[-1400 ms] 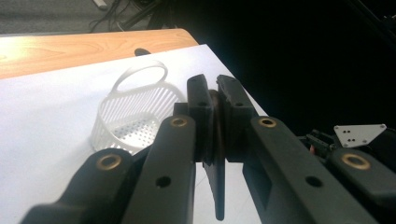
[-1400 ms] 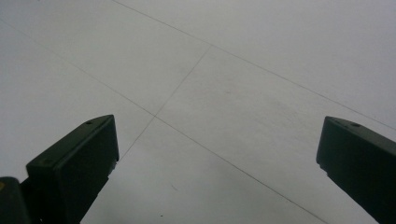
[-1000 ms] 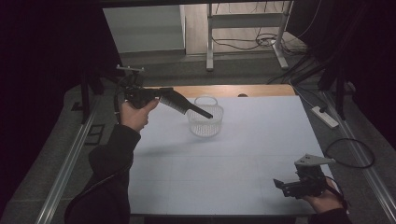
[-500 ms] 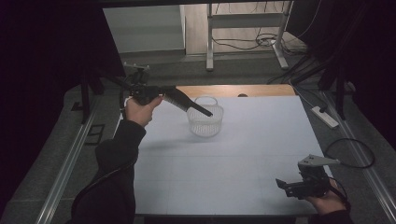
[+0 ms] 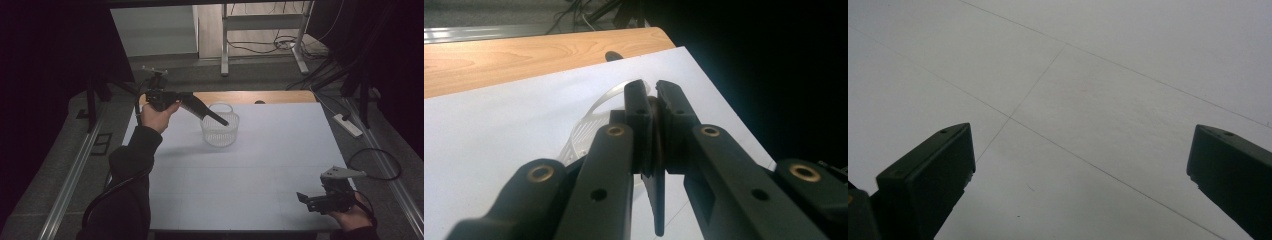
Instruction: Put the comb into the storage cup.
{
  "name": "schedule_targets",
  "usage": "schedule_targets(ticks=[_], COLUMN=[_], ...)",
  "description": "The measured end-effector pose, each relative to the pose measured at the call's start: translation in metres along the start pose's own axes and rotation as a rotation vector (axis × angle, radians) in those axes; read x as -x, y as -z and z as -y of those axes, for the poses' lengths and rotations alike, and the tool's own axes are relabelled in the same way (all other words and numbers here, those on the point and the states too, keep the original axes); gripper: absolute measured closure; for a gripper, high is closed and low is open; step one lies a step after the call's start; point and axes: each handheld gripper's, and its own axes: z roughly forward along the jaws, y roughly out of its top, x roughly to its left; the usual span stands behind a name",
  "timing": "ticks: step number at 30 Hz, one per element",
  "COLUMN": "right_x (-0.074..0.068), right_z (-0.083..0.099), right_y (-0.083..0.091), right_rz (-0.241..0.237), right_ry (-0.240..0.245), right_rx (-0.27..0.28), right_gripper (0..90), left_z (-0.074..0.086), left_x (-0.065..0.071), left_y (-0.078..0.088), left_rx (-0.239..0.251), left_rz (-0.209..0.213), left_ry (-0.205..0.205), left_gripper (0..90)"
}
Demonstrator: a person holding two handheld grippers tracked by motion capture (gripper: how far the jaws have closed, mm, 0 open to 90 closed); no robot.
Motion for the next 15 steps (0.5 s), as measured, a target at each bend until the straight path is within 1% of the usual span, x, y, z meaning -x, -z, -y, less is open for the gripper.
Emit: schedule_targets(ticks=[15], right_x=[0.001], right_z=[0.000], right_y=[0.000], right_rz=[-0.003], right_ry=[0.000], right_rx=[-0.001], right_gripper=[0.0], left_z=[-0.002], left_x=[-0.001], left_y=[-0.019], left_rx=[-0.030], left_rz=[-0.015], left_ry=[0.000], left_gripper=[84.0])
